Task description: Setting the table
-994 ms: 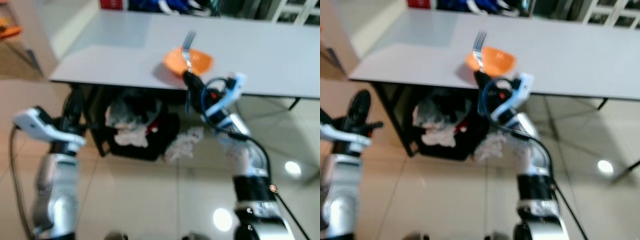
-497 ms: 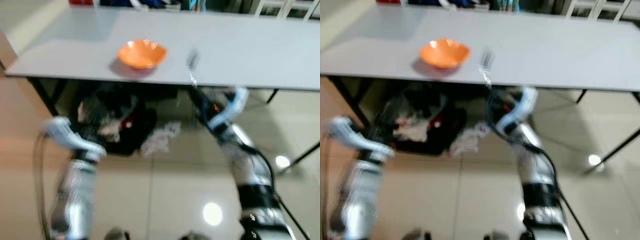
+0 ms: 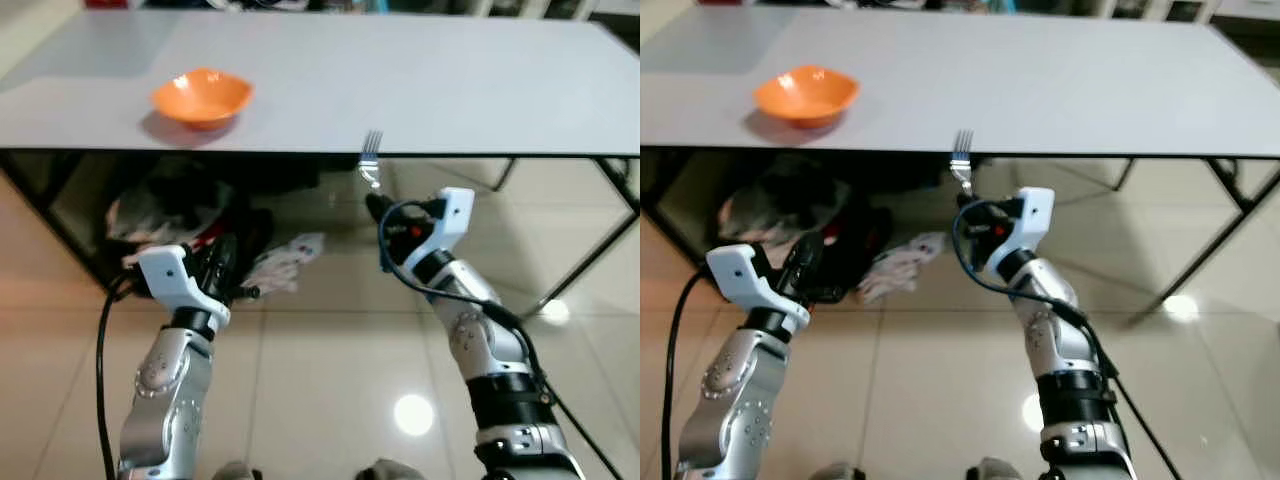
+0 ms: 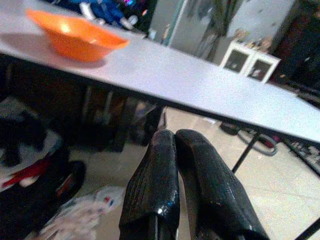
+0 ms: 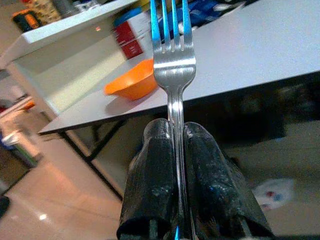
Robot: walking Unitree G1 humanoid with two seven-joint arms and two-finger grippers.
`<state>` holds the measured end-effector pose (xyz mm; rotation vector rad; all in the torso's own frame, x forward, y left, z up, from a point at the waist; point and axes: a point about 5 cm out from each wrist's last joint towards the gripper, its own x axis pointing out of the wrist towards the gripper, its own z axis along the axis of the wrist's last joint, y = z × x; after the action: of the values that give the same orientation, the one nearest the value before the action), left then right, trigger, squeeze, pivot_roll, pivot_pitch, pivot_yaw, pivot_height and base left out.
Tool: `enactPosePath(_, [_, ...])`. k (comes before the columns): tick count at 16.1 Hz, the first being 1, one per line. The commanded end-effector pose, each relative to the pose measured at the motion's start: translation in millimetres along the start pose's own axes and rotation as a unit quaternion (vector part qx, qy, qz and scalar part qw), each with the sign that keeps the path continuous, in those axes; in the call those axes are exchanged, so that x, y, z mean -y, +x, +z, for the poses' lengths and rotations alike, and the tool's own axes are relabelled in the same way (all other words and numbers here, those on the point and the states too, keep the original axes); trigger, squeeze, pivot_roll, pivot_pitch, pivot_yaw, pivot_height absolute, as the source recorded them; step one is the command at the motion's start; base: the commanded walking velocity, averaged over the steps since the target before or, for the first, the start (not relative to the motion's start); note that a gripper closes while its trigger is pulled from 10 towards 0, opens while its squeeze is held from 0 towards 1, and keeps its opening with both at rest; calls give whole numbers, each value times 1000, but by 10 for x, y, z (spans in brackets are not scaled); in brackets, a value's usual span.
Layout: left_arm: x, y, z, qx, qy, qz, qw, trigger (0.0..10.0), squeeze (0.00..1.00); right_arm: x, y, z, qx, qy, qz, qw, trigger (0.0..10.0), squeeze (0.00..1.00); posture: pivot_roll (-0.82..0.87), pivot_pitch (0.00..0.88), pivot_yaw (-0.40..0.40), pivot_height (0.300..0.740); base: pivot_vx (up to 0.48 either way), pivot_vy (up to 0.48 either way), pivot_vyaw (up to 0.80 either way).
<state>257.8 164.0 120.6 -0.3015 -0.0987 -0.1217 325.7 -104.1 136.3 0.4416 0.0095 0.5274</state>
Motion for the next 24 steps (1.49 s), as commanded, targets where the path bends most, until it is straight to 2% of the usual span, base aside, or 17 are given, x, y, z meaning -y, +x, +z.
enactPosePath(1, [1, 14, 127, 29, 6, -4, 1000, 10000, 0, -124, 50, 37, 1, -20, 33, 999, 10000, 0, -110, 80, -11, 740, 480, 0, 731])
enactPosePath(2, [22, 21, 149, 33, 6, -8, 999, 10000, 0, -127, 51, 41, 0, -41, 36, 998, 10000, 0, -110, 80, -11, 740, 480, 0, 725])
enactPosePath(4, [49, 34, 188, 40, 4, -10, 999, 10000, 0, -197, 56, 85, 21, -34, 62, 997, 10000, 0, -110, 82, -7, 740, 480, 0, 366])
enactPosePath(5, [73, 46, 213, 43, 5, -15, 999, 10000, 0, -205, 69, 86, 15, -31, 55, 998, 10000, 0, -110, 84, -6, 740, 480, 0, 0])
enactPosePath(6, [95, 57, 238, 47, 8, -22, 999, 10000, 0, -189, 62, 74, 5, -52, 51, 997, 10000, 0, -107, 84, -6, 740, 480, 0, 775])
enactPosePath(8, [118, 65, 274, 52, 8, -27, 998, 10000, 0, -231, 42, 97, 25, -33, 71, 997, 10000, 0, -106, 87, -4, 740, 480, 0, 778])
enactPosePath(10, [126, 66, 291, 53, 8, -30, 998, 10000, 0, -243, 66, 56, 5, -57, 57, 997, 10000, 0, -109, 88, -4, 740, 480, 0, 0])
enactPosePath(13, [176, 73, 343, 60, 11, -38, 997, 10000, 0, -303, 52, 59, 6, -47, 81, 996, 10000, 0, -107, 94, -4, 740, 480, 0, 0])
enactPosePath(16, [205, 85, 385, 66, 12, -44, 997, 10000, 0, -291, 57, 77, 9, -51, 72, 996, 10000, 0, -108, 95, -3, 740, 480, 0, 0])
enactPosePath(21, [317, 144, 579, 91, 27, -70, 993, 10000, 0, -366, 107, 264, 43, -48, 73, 995, 10000, 0, -108, 92, -1, 740, 480, 0, 0])
enactPosePath(24, [313, 156, 619, 94, 33, -70, 993, 10000, 0, -372, 134, 309, 52, -48, 66, 995, 10000, 0, -104, 88, -4, 740, 480, 0, 0])
